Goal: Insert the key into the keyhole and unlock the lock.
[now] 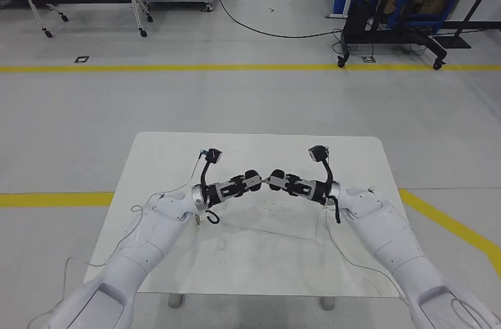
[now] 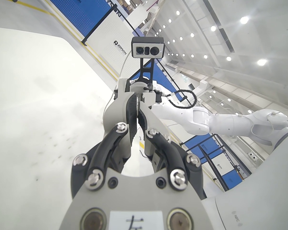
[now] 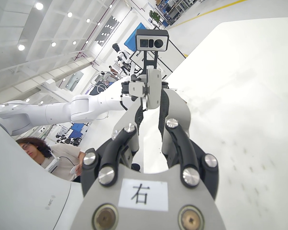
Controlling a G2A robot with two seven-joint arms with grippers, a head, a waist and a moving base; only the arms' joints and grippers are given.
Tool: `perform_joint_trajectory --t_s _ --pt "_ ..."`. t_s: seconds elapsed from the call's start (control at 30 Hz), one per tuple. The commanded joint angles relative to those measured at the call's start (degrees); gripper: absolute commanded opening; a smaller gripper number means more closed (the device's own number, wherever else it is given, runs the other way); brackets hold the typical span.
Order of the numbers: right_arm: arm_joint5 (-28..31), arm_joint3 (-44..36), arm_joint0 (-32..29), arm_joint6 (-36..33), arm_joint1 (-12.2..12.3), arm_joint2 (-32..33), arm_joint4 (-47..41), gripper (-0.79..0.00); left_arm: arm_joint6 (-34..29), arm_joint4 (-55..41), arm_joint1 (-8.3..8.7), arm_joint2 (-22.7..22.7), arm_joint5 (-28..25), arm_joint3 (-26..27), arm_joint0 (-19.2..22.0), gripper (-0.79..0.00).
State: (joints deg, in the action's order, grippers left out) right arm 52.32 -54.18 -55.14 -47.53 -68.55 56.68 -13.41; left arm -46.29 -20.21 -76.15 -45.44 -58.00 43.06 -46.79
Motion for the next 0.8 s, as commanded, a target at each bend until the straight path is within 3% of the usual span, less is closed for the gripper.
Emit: perform_joint_trajectory --t_s 0.0,0.1,0.33,0.43,0.77 --pt "0.05 0.0 -0.01 -0.92 0.2 0.16 0.1 -0.73 0.0 0.69 -0.03 0.8 0.0 -0.49 0.26 -0.785" --pt "-0.06 -0.16 0.0 -2.06 0.46 0.33 0.34 -0.785 0.0 1.2 -0.18 1.86 0.0 -1.2 0.85 -0.785" --pt "-0.57 -1.05 -0.35 -3.79 0.7 0.08 -1.08 -0.785 0.0 0.64 -0.41 2.17 0.0 -2.04 1.37 -0.785" --pt "-1.02 -1.16 -0.26 -4.91 0.74 -0.21 -1.81 -0.702 0.0 0.64 -0.43 2.23 0.0 -2.05 1.42 -0.785" --pt "-1.76 -0.71 0.15 -6.12 0.73 -1.02 -2.65 -0.693 0.0 0.73 -0.42 1.87 0.0 -1.68 1.2 -0.785"
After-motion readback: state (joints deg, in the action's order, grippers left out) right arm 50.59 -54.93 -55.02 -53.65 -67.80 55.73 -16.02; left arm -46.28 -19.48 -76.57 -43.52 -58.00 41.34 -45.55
